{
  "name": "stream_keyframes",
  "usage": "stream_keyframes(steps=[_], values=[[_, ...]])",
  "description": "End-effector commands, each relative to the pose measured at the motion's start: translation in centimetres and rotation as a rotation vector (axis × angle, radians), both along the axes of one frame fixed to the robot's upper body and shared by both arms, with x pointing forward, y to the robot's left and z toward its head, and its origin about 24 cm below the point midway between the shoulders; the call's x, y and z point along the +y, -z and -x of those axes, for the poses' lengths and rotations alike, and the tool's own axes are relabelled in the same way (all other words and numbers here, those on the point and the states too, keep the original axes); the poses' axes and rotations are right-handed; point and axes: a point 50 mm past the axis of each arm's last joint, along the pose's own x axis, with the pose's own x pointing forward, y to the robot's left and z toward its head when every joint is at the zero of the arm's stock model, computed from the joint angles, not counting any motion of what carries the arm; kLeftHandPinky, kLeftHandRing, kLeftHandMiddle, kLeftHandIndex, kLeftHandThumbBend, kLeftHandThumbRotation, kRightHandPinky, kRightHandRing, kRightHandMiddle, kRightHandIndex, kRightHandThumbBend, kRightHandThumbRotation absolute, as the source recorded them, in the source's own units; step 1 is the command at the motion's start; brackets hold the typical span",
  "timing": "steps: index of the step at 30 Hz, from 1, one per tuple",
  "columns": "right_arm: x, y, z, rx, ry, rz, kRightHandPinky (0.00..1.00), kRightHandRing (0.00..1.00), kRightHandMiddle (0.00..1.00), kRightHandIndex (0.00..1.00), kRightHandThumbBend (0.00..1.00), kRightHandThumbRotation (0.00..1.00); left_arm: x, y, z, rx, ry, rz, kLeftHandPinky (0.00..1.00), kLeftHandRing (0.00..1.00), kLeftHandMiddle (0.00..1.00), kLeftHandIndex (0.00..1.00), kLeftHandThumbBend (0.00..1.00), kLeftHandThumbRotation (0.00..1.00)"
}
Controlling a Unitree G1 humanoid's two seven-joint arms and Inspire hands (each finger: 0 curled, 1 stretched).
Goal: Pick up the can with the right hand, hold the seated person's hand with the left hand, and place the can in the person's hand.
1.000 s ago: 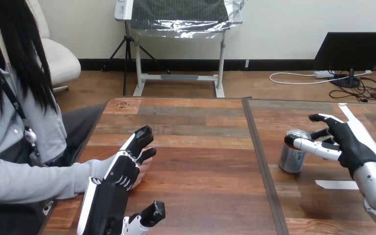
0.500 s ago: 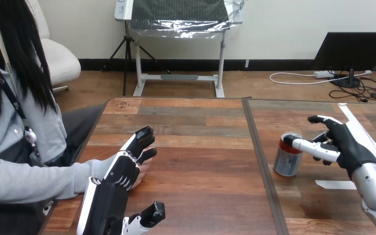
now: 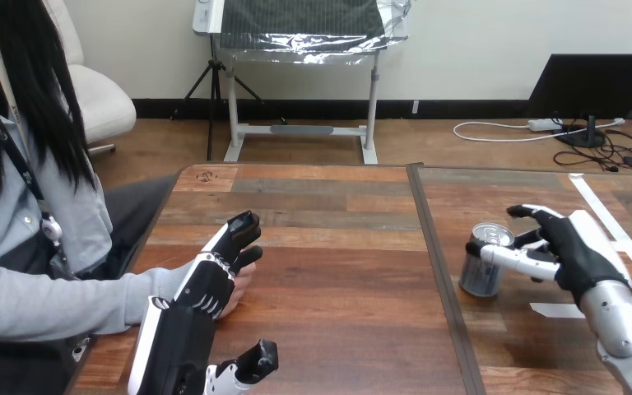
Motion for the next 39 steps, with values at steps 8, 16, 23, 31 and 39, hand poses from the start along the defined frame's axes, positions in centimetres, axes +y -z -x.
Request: stream_keyframes(steps=[8, 16, 23, 31, 39], values=[[0.93, -2.06, -1.82, -0.081, -0.02, -0.005, 0.38, 0.48, 0.76, 0.85, 1.0, 0.52, 0.16, -1.3, -0.86, -0.071, 0.006, -0.001, 0.85, 0.9, 0.9, 0.87, 0.99, 0.64], [1.11, -1.97, -1.84, -0.079, -0.022, -0.012, 0.46, 0.57, 0.76, 0.86, 1.0, 0.53, 0.23, -1.36, -0.82, -0.077, 0.005, -0.008, 0.85, 0.91, 0.91, 0.87, 0.99, 0.64], [1.28, -1.96, -1.88, -0.08, -0.028, -0.006, 0.46, 0.56, 0.72, 0.86, 1.0, 0.55, 0.27, -1.34, -0.81, -0.076, 0.006, -0.01, 0.84, 0.91, 0.91, 0.87, 0.98, 0.64], [1.29, -1.89, -1.87, -0.072, -0.031, -0.005, 0.49, 0.59, 0.73, 0.86, 1.0, 0.57, 0.28, -1.34, -0.82, -0.077, 0.006, -0.011, 0.84, 0.91, 0.91, 0.87, 0.98, 0.64], [1.33, -1.97, -1.94, -0.074, -0.033, -0.001, 0.46, 0.55, 0.68, 0.86, 1.0, 0.57, 0.24, -1.32, -0.84, -0.077, -0.002, -0.009, 0.84, 0.9, 0.9, 0.87, 0.98, 0.64]])
